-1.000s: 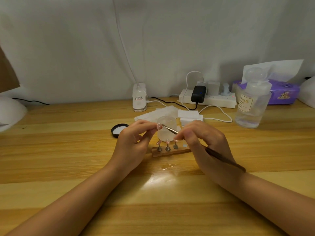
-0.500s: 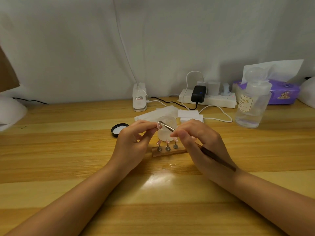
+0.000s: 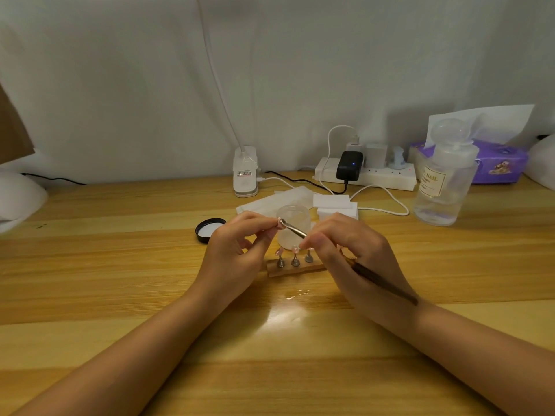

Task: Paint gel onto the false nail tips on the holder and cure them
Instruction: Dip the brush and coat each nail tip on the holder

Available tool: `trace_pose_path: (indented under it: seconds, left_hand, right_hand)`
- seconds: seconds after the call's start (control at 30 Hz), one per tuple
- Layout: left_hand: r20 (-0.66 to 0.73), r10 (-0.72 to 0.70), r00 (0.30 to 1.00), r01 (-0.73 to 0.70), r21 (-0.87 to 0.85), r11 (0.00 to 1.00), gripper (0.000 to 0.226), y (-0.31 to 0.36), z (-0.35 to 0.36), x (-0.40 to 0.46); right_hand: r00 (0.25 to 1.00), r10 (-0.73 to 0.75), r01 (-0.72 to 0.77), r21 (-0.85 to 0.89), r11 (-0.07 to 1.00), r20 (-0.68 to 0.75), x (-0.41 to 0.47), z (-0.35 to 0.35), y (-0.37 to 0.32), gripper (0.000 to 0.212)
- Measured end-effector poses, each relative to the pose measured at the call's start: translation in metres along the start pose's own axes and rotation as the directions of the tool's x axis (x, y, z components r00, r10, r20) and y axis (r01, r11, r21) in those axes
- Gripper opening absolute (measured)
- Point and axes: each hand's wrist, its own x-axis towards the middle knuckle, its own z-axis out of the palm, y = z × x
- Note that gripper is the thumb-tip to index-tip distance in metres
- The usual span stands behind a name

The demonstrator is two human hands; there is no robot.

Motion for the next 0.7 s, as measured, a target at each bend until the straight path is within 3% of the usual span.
trace_pose_path:
  seconds: [0.23,0.43,0.7]
  left_hand:
    - [0.011,-0.028,1.0,0.027,0.023,0.999,0.029,0.0009,-0.0009,-0.0009]
    - [0.017,-0.038,0.999,0.038,0.036,0.999,0.026,0.0027,-0.0011,-0.0015]
    - [0.004,-0.02,1.0,0.02,0.051,0.998,0.028,0.005,-0.0013,-0.0014]
  right_hand:
    - [0.999,-0.007,0.007,-0.014,1.0,-0.04,-0.0014,-0.0017,-0.0002,0.033]
    - [0.999,-0.049,0.051,-0.056,0.997,0.022,-0.0003,0.0006,0.002,0.029]
    - [0.997,-0.074,0.07,-0.096,0.993,-0.037,-0.0024,-0.0005,0.0016,0.034]
